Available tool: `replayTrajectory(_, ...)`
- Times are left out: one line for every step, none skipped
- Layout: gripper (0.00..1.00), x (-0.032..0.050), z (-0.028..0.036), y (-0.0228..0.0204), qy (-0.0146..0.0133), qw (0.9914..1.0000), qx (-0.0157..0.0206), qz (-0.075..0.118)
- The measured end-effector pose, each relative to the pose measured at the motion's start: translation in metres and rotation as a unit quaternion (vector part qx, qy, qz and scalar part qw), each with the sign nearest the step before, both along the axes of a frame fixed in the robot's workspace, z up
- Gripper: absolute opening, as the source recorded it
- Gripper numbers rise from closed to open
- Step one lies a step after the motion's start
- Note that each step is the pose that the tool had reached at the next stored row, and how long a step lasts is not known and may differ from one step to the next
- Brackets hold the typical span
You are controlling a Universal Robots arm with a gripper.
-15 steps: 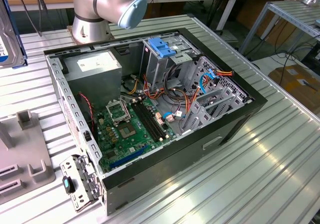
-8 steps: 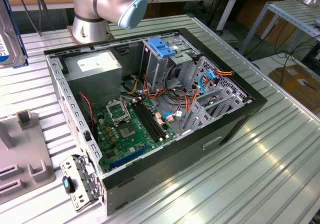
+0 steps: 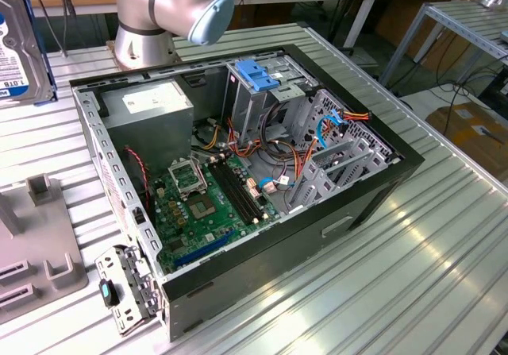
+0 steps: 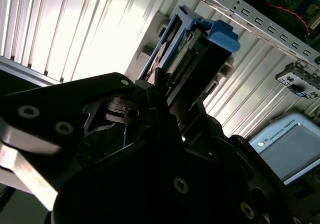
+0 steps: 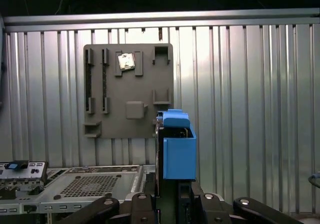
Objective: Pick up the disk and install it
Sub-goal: 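Pick up the disk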
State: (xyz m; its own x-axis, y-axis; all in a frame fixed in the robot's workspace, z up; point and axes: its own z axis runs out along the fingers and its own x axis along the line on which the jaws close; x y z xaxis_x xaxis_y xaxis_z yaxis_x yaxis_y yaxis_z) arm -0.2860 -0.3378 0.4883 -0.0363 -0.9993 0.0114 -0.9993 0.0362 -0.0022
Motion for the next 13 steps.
replayTrajectory(0.35,0.0025,0.0000,0.0000,0.0000,1.00000,0.0000,0.000)
replayTrajectory(0.35,0.0045,0.0000,0.0001,0.0000,1.00000,0.0000,0.000)
replayTrajectory(0.35,0.0072,0.0000,0.0001,0.0000,1.00000,0.0000,0.000)
replayTrajectory(0.35,0.0089,0.0000,0.0001,0.0000,1.00000,-0.0001,0.000)
replayTrajectory(0.35,0.0110,0.0001,0.0001,0.0000,1.00000,-0.0001,0.000)
replayTrajectory(0.35,0.0132,0.0000,0.0001,0.0000,1.00000,-0.0001,0.000)
replayTrajectory(0.35,0.0165,0.0000,0.0001,0.0000,1.00000,0.0000,0.000)
replayTrajectory(0.35,0.0188,0.0000,0.0002,0.0000,1.00000,0.0000,0.000)
replayTrajectory(0.35,0.0214,0.0000,0.0002,0.0000,1.00000,-0.0001,0.000)
replayTrajectory(0.35,0.0237,0.0000,0.0002,0.0000,1.00000,-0.0001,0.000)
replayTrajectory(0.35,0.0288,0.0000,0.0002,0.0000,1.00000,0.0000,0.000)
replayTrajectory(0.35,0.0316,0.0000,0.0002,0.0000,1.00000,-0.0001,0.000)
replayTrajectory(0.35,0.0340,0.0000,0.0002,0.0000,1.00000,0.0000,0.000)
